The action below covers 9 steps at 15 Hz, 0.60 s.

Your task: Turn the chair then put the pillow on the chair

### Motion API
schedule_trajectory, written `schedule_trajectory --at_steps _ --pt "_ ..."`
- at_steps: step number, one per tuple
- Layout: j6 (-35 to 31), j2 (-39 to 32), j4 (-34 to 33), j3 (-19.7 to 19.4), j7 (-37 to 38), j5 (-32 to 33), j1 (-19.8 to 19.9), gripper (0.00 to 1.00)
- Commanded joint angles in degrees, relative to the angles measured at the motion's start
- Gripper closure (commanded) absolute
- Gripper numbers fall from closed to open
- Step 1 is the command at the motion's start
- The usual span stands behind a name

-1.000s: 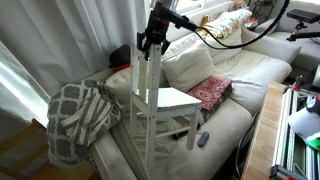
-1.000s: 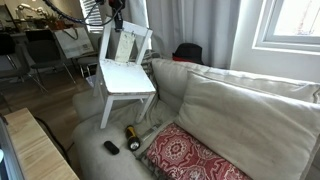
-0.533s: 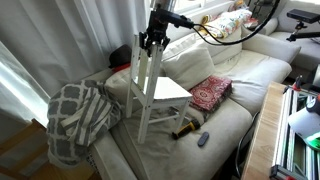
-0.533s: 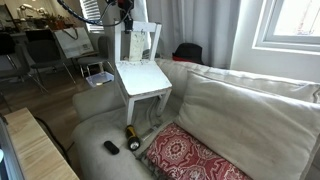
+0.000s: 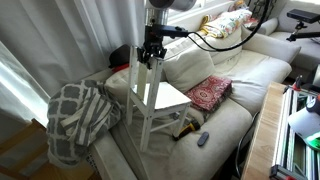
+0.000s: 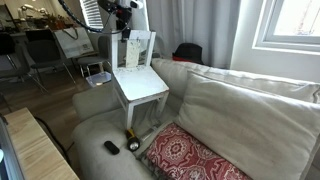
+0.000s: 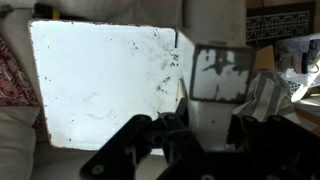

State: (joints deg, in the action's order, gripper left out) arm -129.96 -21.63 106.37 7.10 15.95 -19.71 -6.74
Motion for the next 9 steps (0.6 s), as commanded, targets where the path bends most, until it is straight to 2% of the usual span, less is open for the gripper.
schedule_trajectory --at_steps 1,9 --pt "2.6 -2.0 -3.8 2.6 -2.9 -2.1 -0.8 0.94" --pt "3.1 -11.3 -10.0 6.3 -4.6 -2.9 -3.2 0.94"
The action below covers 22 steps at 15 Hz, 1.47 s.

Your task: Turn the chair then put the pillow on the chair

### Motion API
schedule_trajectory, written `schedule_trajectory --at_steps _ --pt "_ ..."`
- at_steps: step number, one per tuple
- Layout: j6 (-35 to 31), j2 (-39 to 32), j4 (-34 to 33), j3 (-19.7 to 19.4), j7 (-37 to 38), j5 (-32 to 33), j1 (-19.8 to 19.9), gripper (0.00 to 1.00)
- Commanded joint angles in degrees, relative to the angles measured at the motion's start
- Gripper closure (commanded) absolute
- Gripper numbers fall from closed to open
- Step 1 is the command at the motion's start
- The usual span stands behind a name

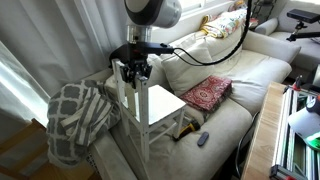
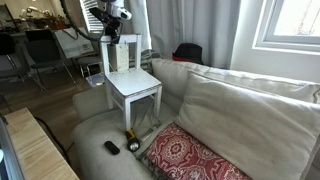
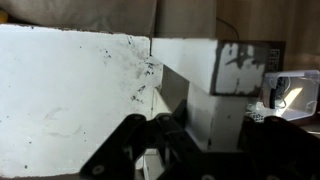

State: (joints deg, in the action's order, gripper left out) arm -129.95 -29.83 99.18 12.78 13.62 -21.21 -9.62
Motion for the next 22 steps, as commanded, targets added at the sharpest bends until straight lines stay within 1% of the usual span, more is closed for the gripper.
schedule_trajectory --at_steps 1,2,3,5,7,8,9,10,14,15,16,17,22 --pt "3.1 -4.2 -3.5 0.1 -1.0 0.0 -1.3 0.94" --pt "3.4 -5.1 -4.1 -0.4 0.1 0.9 -2.0 0.94" --pt "5.5 -6.1 -4.9 -1.0 1.7 1.5 -2.5 0.94" --pt "9.3 -7.9 -6.7 -1.0 2.8 1.5 -3.0 0.94" --pt "11.5 -9.3 -8.5 -1.0 3.0 1.4 -3.3 0.94" --pt "11.7 -9.9 -9.4 -1.1 3.3 1.1 -3.4 0.53" --pt "12.3 -10.5 -10.2 -0.8 2.7 0.4 -3.2 0.52" --pt "12.7 -11.0 -10.9 -0.6 2.2 0.1 -3.0 0.46" --pt "14.2 -13.0 -12.8 -0.7 2.2 0.0 -3.1 0.16" --pt "14.4 -13.4 -13.1 -0.6 2.1 -0.1 -3.1 0.07" --pt "14.0 -13.7 -13.3 -0.4 1.9 -0.7 -3.1 0.01" --pt "13.3 -14.1 -13.5 0.0 1.7 -1.5 -2.9 0.0" --pt "6.7 -16.2 -13.7 1.4 2.9 -8.6 -2.5 0.0"
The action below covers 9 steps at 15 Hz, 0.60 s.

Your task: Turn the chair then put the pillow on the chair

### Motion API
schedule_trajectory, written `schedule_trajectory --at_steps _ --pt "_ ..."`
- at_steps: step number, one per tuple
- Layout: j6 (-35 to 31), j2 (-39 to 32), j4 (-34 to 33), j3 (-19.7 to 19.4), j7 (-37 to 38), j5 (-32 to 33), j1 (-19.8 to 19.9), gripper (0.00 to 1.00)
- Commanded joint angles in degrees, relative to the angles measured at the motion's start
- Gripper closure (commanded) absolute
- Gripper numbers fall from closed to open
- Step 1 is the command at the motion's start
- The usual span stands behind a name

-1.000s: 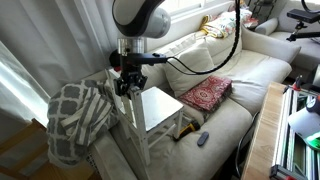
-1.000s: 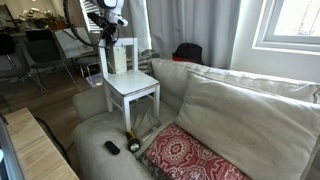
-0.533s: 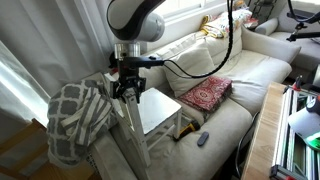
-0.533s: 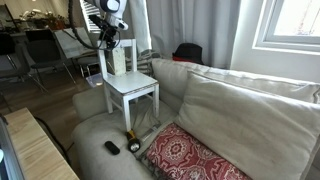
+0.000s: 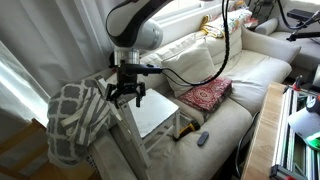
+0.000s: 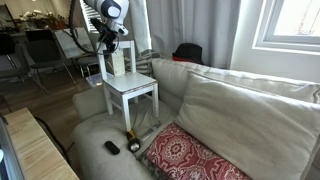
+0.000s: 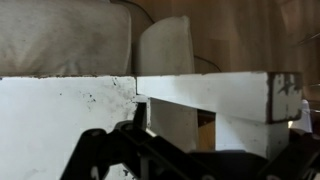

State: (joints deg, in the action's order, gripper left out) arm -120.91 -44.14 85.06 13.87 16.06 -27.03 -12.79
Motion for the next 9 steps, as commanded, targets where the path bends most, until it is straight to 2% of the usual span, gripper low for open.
schedule_trajectory --at_steps 1,5,9 --pt "-5.1 -2.3 0.6 0.5 0.2 -4.1 0.6 0.0" --pt "-9.6 -3.2 0.2 1.6 0.3 -9.8 1.9 0.0" --pt "-5.9 -2.8 0.2 3.4 -2.9 -16.2 5.0 0.0"
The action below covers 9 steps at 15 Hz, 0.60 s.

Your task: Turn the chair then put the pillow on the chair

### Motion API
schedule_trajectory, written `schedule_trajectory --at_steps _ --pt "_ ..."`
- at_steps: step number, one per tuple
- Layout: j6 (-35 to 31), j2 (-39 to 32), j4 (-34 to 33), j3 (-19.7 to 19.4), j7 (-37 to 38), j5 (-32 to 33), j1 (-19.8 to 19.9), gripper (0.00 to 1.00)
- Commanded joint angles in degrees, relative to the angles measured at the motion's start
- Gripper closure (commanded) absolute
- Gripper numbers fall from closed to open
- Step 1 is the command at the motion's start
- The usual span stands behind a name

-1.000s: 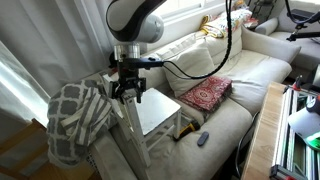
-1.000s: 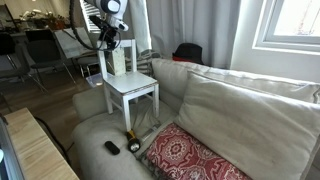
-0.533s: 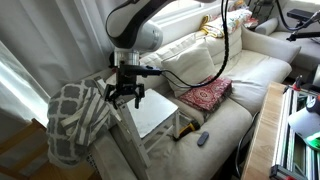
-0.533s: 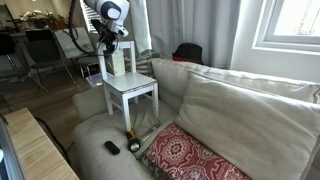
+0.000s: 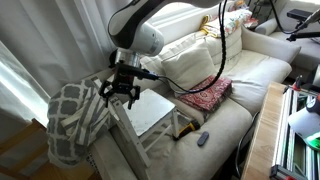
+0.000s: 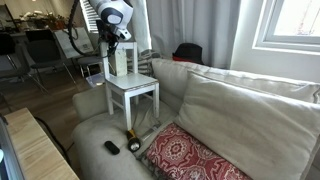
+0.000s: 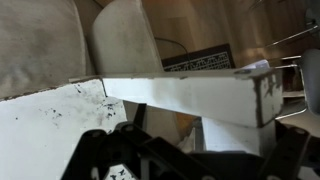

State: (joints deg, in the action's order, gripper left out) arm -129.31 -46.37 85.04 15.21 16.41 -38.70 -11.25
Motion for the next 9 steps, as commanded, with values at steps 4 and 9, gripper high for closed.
schedule_trajectory --at_steps 4,9 --pt "7.4 0.5 0.8 2.6 -7.6 -11.2 6.0 0.0" --pt "11.7 3.4 2.0 -0.2 -9.1 -14.7 7.4 0.0"
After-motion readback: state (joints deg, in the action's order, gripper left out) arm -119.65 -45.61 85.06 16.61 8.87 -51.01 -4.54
